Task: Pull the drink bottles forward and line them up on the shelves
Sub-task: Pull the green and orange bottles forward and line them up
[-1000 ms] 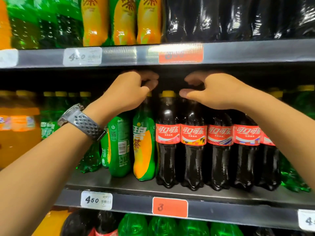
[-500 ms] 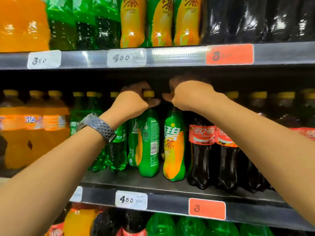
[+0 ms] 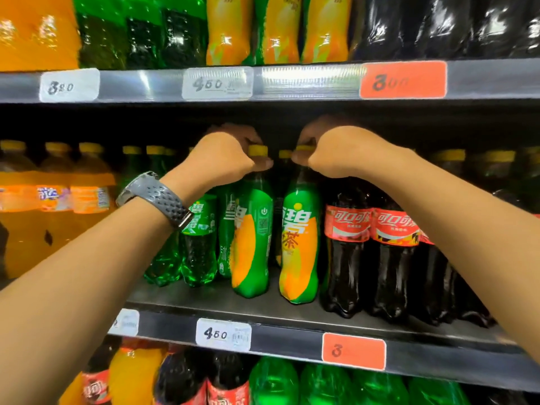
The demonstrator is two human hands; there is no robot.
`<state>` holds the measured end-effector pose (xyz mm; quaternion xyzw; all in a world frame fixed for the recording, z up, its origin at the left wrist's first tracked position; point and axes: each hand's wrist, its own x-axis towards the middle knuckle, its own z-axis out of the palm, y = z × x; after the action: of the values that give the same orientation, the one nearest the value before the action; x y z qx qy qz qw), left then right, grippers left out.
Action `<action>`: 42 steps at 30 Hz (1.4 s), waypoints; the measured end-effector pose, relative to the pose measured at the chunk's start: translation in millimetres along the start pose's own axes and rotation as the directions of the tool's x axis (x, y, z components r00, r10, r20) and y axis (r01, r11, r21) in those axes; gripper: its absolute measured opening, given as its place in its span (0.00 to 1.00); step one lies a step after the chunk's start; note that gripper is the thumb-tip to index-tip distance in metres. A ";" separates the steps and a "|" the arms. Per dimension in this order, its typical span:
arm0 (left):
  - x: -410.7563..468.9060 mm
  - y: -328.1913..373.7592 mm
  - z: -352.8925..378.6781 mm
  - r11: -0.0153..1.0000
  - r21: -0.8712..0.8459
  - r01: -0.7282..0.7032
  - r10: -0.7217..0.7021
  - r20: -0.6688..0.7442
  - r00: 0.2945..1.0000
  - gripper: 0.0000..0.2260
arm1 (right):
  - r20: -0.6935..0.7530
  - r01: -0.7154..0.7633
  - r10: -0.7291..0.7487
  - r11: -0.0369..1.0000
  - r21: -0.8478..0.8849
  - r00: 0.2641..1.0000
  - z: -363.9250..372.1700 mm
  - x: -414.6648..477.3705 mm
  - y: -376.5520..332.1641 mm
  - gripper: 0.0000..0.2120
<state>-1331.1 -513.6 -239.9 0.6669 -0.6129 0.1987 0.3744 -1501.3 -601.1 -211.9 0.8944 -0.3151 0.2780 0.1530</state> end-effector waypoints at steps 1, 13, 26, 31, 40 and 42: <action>0.1 0.9 -0.2 0.999 0.040 0.015 -0.015 -0.011 1.000 0.14 | 0.016 0.012 -0.012 1.000 0.017 1.000 -0.9 0.3 1.3 0.14; -3.7 -9.5 2.1 0.991 -0.133 0.011 -0.025 -0.109 0.994 0.14 | 0.115 0.066 -0.073 0.996 0.064 0.991 -8.5 1.3 6.0 0.14; 4.2 -2.7 1.4 0.976 -0.186 -0.109 0.116 0.028 0.993 0.11 | 0.149 -0.008 -0.025 0.976 0.218 0.989 -10.8 -0.8 9.0 0.07; 6.7 -1.4 -0.9 0.971 -0.204 -0.125 0.138 0.055 0.989 0.08 | 0.151 -0.024 -0.026 0.947 0.321 0.988 -11.2 -0.7 12.0 0.04; 5.5 -13.7 -14.9 0.927 -0.375 -0.031 0.074 0.101 0.992 0.10 | 0.183 -0.076 0.032 0.968 0.240 0.983 -21.5 -2.3 -1.1 0.11; 5.7 -29.3 -31.2 0.963 -0.263 -0.051 0.055 0.007 0.998 0.10 | 0.053 -0.093 0.088 0.990 0.106 0.995 -26.4 -3.4 -13.6 0.15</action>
<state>-1295.8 -495.1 -223.2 0.5960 -0.6542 0.1208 0.4497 -1505.2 -577.4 -194.2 0.8927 -0.3433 0.2795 0.0838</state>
